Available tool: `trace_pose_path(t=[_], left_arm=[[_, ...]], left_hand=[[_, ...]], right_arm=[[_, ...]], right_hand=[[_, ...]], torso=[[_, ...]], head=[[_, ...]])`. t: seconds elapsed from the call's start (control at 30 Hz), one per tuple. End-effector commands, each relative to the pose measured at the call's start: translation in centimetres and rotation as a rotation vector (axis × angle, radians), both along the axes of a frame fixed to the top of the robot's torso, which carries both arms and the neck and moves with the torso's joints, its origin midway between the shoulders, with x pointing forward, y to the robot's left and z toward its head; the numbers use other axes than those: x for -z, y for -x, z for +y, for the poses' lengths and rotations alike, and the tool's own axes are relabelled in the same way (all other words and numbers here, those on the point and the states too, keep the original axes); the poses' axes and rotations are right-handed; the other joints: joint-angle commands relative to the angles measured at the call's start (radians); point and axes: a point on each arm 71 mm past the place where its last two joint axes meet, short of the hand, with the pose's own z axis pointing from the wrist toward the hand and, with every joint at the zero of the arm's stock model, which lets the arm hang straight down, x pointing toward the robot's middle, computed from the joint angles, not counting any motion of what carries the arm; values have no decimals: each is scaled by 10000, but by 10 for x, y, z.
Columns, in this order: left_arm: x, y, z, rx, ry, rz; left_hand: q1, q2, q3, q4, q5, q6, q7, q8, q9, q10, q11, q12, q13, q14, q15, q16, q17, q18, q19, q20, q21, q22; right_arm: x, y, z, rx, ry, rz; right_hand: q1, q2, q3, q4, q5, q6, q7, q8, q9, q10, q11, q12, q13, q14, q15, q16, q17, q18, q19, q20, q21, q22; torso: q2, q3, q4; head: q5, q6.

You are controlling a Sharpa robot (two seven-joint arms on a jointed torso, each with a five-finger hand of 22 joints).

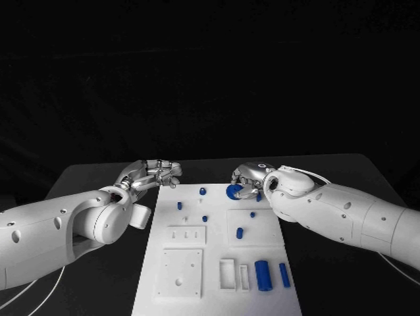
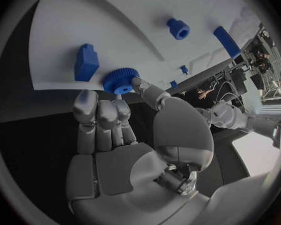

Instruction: Assemble the parts on the task board

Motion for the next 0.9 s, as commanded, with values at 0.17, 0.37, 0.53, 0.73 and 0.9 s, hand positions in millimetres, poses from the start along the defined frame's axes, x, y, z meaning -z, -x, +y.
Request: trace_pose_path(t=[0.17, 0.37, 0.53, 0.73, 0.9], left_arm=[[-1, 1, -2, 162, 71, -34], [0, 1, -2, 174, 71, -17], [0, 1, -1, 173, 70, -9], [0, 2, -1, 177, 68, 8], [0, 2, -1, 143, 51, 21]], left_hand=[[116, 1, -40, 12, -1, 58, -21, -46, -18, 63, 0, -40, -9, 68, -18, -64, 14, 205, -18, -36, -46, -10], [111, 6, -45, 21, 0, 58, -19, -47, -21, 64, 2, -45, -10, 69, -16, -69, 19, 203, -19, -35, -46, -10], [109, 9, -48, 27, 1, 58, -19, -48, -23, 65, 3, -48, -11, 70, -16, -74, 23, 203, -19, -34, -46, -10], [109, 12, -50, 31, 2, 58, -18, -48, -25, 65, 4, -51, -11, 70, -15, -78, 26, 203, -19, -34, -46, -10], [110, 15, -51, 34, 2, 58, -17, -49, -26, 66, 5, -54, -12, 69, -15, -81, 29, 203, -20, -34, -46, -10]], right_arm=[[24, 3, -11, 370, 838, 1438], [27, 3, -13, 516, 961, 1824], [27, 3, -13, 546, 950, 1798], [26, 3, -13, 597, 961, 1566], [20, 4, -10, 422, 1291, 630]], right_hand=[[-11, 11, 160, -25, 687, 247, 133, 41, 19, -37, -44, -107, -38, 24, -23, -74, 38, 1170, -80, -15, 83, 170], [-228, 149, 160, 37, 1252, 305, 122, 56, 12, -94, -55, -178, -83, 39, -34, -118, 73, 1170, -90, 22, 105, 160], [-282, 168, 165, 59, 1323, 362, 104, 82, 18, -122, -71, -209, -101, 43, -49, -138, 89, 1170, -98, 21, 107, 155], [-154, 456, 380, -179, 2412, 534, 47, 162, 46, -106, -126, -223, -81, 51, -101, -184, 138, 1170, -125, 8, 121, 155], [-190, 542, 495, -280, 2651, 677, 4, 224, 66, -66, -167, -220, -60, 62, -139, -208, 163, 1170, -123, 21, 133, 151]], torso=[[-15, 8, 5], [-15, 5, 9], [-8, 6, 5], [0, 4, 10], [-11, -8, 14]], head=[[-35, -45], [-39, -45], [-49, -44], [-53, -66], [-58, -56]])
